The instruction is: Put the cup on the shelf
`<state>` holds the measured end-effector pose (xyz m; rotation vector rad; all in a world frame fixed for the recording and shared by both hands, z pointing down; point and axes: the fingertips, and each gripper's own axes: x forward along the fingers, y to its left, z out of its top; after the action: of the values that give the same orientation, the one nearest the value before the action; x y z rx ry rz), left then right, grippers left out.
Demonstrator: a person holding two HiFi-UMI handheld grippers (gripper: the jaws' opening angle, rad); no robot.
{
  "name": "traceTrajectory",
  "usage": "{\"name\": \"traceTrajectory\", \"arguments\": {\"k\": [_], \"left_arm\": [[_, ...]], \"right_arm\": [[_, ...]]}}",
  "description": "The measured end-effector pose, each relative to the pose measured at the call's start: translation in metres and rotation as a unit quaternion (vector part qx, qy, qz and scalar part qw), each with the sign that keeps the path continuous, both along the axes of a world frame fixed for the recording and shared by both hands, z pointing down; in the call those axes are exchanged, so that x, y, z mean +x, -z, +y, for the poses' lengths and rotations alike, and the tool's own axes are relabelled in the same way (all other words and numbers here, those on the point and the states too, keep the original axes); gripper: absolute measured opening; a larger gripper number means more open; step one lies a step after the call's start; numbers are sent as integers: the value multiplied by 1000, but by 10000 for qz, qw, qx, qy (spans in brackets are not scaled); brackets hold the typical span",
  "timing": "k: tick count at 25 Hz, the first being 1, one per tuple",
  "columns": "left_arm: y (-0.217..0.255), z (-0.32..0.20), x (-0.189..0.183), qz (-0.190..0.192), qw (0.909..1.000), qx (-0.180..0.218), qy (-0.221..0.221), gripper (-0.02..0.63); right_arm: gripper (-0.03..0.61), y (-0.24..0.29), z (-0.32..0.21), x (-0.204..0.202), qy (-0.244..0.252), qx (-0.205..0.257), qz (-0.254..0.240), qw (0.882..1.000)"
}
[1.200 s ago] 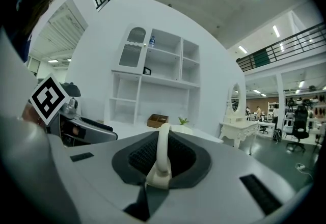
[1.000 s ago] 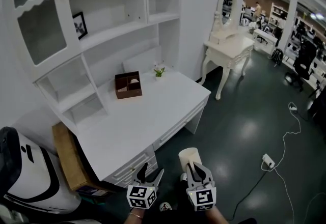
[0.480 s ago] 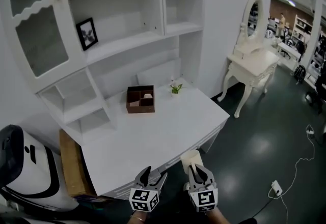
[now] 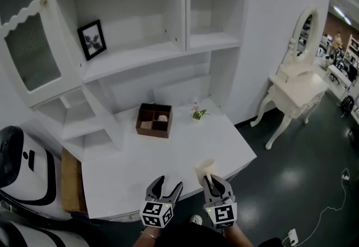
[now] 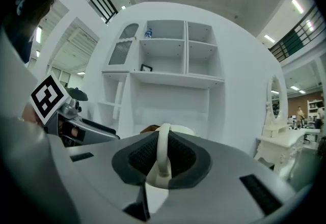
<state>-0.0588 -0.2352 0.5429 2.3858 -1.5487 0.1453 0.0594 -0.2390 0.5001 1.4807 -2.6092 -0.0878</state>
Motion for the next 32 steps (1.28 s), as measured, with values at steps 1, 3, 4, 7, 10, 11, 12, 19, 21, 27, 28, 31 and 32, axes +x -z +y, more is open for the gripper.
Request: {"name": "traceTrajectory", "arguments": {"k": [1,3,4,7,10,11,12,19,21,27,28,31,32], "left_arm": [[1,-10,6,-3,10000,13,56,287],[4,-27,16,5,9999,47,157,287],[5,-34,21,16,9998,58,206,287],[6,-50,30,54,9994,53,350,287],[3,-61,36,33,9991,12,427,287],[2,-63,37,17,9990,-2,450,287],[1,-65,37,1,9989,-16,479,287],[8,-79,33,-37,9983,-39,575,287],[13,-85,33,-32,9984,-10,558,287],[31,-108,28,65,9989,107,452,287],[35,-112,27,95,9989,129,432,287],[46,-125,24,114,9990,171,389,287],[49,-129,22,113,9990,198,380,287]], "right_arm": [[52,0,-10,5,61,-1,20,10000],[52,0,-28,15,169,11,66,9998],[52,-1,-36,19,219,-2,89,9997],[52,-2,-54,28,340,-82,115,9993],[52,-4,-69,35,396,-81,78,9992],[52,-5,-72,37,417,-96,73,9991],[52,-6,-74,38,441,-113,67,9989],[52,10,-88,38,574,14,-120,9983],[52,23,-97,39,569,186,-202,9980],[52,95,-132,35,677,897,-561,9921],[52,108,-138,36,674,1025,-635,9904],[51,147,-157,37,651,1411,-872,9840],[51,161,-163,37,661,1533,-961,9813]]}}
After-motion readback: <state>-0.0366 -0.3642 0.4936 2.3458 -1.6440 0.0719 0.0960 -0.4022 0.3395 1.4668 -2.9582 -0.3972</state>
